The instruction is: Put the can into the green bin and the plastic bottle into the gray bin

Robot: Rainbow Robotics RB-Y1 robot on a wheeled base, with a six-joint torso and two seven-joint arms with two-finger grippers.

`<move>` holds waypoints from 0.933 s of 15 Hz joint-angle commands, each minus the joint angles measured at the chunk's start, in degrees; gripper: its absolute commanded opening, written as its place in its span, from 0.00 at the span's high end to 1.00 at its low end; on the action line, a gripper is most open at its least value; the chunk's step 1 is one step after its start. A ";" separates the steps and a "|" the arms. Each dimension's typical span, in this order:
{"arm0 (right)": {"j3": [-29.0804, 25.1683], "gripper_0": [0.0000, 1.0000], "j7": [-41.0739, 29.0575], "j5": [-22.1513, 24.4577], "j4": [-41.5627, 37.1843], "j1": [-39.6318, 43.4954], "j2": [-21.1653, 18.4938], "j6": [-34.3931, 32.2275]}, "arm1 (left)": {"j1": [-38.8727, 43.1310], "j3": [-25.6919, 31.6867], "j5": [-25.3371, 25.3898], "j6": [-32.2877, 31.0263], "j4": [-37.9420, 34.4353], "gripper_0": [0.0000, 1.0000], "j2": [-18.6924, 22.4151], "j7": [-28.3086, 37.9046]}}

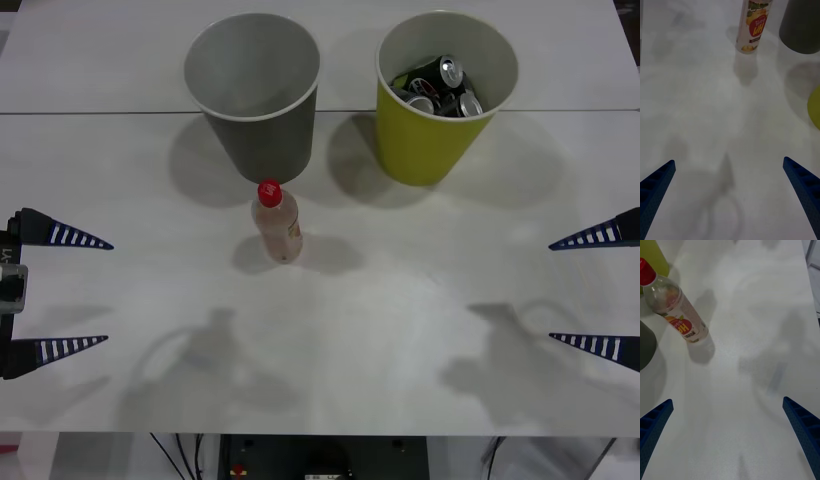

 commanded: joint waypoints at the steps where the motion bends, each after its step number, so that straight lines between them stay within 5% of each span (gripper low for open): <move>1: 0.00 0.00 0.00 0.00 0.00 0.00 0.00 0.00 | 0.00 0.00 0.00 0.00 0.00 0.00 0.00 0.00; 8: 0.00 0.00 0.00 0.00 0.00 0.00 0.00 0.00 | 0.20 -0.85 -2.34 -0.30 0.21 0.00 -0.84 0.78; 14: 0.00 0.00 0.00 0.00 0.00 0.00 0.00 0.00 | 0.12 -0.85 -2.34 0.22 1.36 0.00 -8.84 3.07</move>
